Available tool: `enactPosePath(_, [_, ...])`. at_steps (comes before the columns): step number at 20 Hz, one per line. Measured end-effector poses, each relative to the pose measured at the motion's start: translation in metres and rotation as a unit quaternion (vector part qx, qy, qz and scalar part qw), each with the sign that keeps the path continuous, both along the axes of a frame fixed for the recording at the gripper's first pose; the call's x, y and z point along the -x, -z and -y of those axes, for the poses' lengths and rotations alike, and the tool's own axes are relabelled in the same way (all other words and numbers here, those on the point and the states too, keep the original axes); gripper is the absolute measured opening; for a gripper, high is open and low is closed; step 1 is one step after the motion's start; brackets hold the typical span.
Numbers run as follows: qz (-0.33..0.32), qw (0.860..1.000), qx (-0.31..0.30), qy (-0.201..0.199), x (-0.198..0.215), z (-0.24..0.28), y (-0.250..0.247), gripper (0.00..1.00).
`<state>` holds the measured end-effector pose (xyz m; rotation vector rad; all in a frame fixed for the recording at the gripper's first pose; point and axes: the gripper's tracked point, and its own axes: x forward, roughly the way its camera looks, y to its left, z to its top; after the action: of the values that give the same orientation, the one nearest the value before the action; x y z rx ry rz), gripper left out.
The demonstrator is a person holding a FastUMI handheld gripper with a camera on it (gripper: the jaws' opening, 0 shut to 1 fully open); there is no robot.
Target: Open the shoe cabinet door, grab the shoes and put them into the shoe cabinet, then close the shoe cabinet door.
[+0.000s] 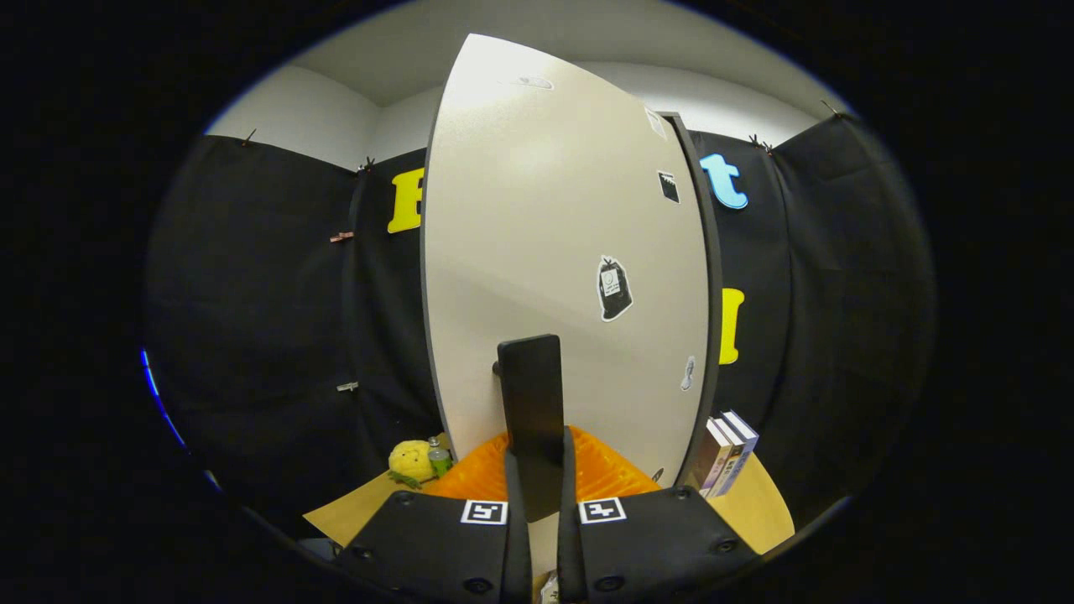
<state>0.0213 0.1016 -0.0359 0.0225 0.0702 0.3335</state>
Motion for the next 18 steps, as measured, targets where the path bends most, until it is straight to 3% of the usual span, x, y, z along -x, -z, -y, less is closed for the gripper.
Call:
enactPosePath(10, [0.001, 0.999, -0.002, 0.042, 0.02, 0.083, -0.007, 0.15])
enactPosePath(16, [0.007, 0.993, 0.001, 0.118, 0.01, 0.138, -0.013, 0.14])
enactPosePath(18, [0.014, 0.99, 0.002, 0.139, 0.011, 0.156, -0.016, 0.09])
